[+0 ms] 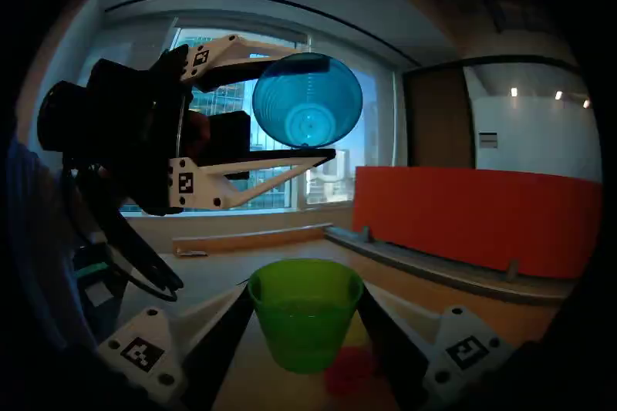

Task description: Pour water

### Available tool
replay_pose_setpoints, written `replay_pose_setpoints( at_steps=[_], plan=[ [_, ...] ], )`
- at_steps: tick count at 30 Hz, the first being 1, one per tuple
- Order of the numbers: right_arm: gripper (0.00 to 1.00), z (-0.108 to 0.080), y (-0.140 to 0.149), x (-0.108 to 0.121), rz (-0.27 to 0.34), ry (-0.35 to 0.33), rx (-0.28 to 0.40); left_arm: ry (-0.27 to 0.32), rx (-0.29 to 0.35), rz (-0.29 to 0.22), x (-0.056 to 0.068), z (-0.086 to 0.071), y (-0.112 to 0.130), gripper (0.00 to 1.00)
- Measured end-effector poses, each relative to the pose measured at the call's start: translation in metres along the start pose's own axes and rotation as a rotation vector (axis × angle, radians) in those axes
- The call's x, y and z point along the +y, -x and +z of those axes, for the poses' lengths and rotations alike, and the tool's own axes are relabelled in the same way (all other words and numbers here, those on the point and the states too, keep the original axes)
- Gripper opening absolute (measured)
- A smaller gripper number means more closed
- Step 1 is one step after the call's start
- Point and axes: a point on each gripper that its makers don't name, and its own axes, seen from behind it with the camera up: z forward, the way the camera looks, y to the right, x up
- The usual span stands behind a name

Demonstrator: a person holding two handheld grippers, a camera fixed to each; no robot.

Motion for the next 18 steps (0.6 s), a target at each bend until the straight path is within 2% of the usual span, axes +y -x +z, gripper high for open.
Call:
replay_pose_setpoints(
  at_steps=[7,18],
  plan=[
    [0.91,-0.003,-0.001,0.002,0.001,0.007,0.006,-0.014,0.003,-0.169,-0.006,0.0,0.001,0.86],
    [0.91,-0.008,-0.008,0.003,-0.001,0.015,0.021,-0.015,-0.001,-0.48,-0.012,-0.003,0.013,0.86]
  ],
)
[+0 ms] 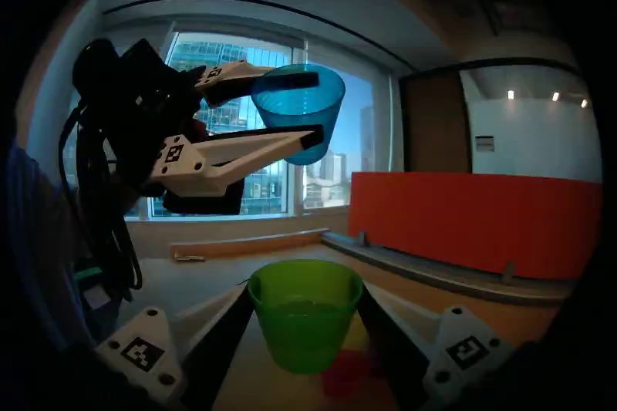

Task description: Pour water

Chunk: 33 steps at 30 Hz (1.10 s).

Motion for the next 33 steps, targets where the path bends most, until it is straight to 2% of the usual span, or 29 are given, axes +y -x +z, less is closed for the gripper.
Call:
replay_pose_setpoints(
  at_steps=[18,23,33],
  plan=[
    [0.91,-0.006,-0.006,0.004,-0.004,0.007,0.021,0.012,-0.022,-0.572,-0.022,-0.003,0.014,0.86],
    [0.91,-0.007,-0.009,0.004,-0.009,0.01,0.024,0.016,-0.024,-0.696,-0.025,-0.002,0.018,0.86],
    [0.91,-0.008,-0.016,0.002,-0.016,0.008,0.031,0.038,-0.035,-0.906,-0.024,0.004,0.024,0.86]
  ],
)
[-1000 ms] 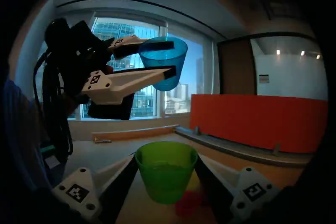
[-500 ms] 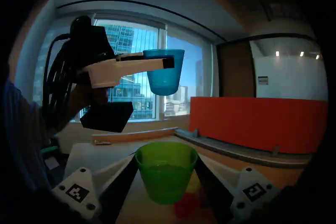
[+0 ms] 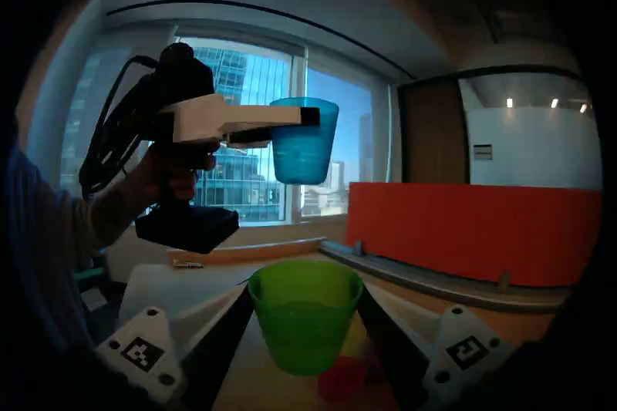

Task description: Pour water

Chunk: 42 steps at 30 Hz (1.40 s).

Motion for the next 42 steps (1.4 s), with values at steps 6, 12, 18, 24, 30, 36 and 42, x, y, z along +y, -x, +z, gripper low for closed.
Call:
replay_pose_setpoints(
  at_steps=[6,12,18,24,30,36,42],
  plan=[
    [0.91,-0.001,-0.001,-0.001,-0.003,0.001,-0.001,-0.008,0.008,-0.009,-0.004,-0.001,0.001,0.86],
    [0.91,-0.003,-0.002,0.0,-0.004,0.007,-0.002,-0.02,0.002,0.007,-0.007,-0.005,0.005,0.86],
    [0.91,-0.01,-0.003,0.004,-0.009,0.017,-0.013,-0.026,-0.001,-0.004,-0.011,-0.011,0.016,0.86],
    [0.91,-0.022,0.0,0.016,-0.007,0.043,-0.031,-0.032,-0.025,-0.012,-0.017,-0.016,0.034,0.86],
    [0.91,-0.034,-0.001,0.028,-0.009,0.074,-0.039,-0.04,-0.033,-0.019,-0.023,-0.021,0.047,0.86],
    [0.91,-0.044,-0.005,0.037,-0.01,0.092,-0.041,-0.04,-0.04,-0.017,-0.024,-0.026,0.056,0.86],
    [0.91,-0.048,-0.006,0.043,-0.001,0.102,-0.046,-0.038,-0.058,-0.021,-0.024,-0.029,0.07,0.86]
  ],
)
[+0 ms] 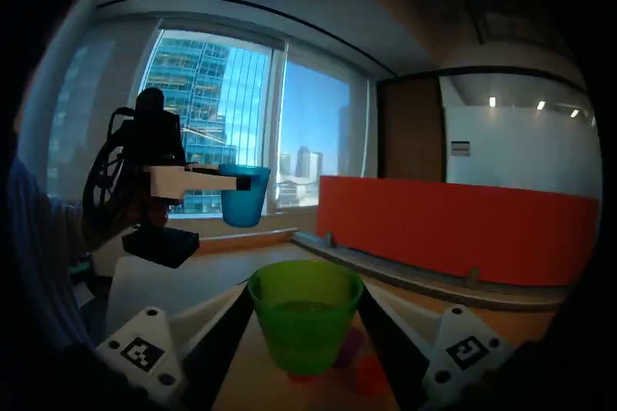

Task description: Pour water

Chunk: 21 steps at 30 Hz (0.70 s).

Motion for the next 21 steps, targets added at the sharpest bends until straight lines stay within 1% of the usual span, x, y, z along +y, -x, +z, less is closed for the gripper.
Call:
replay_pose_setpoints(
  at_steps=[6,9,21],
  plan=[
    [0.91,0.0,0.005,-0.002,0.002,-0.012,-0.017,0.012,-0.009,0.008,0.003,-0.002,0.009,0.86],
    [0.91,0.001,0.008,-0.001,0.004,-0.014,-0.03,0.018,-0.024,0.011,0.005,-0.003,0.018,0.86],
    [0.92,0.0,0.022,0.0,0.017,-0.029,-0.076,0.036,-0.094,0.02,0.005,-0.004,0.052,0.86]
  ],
)
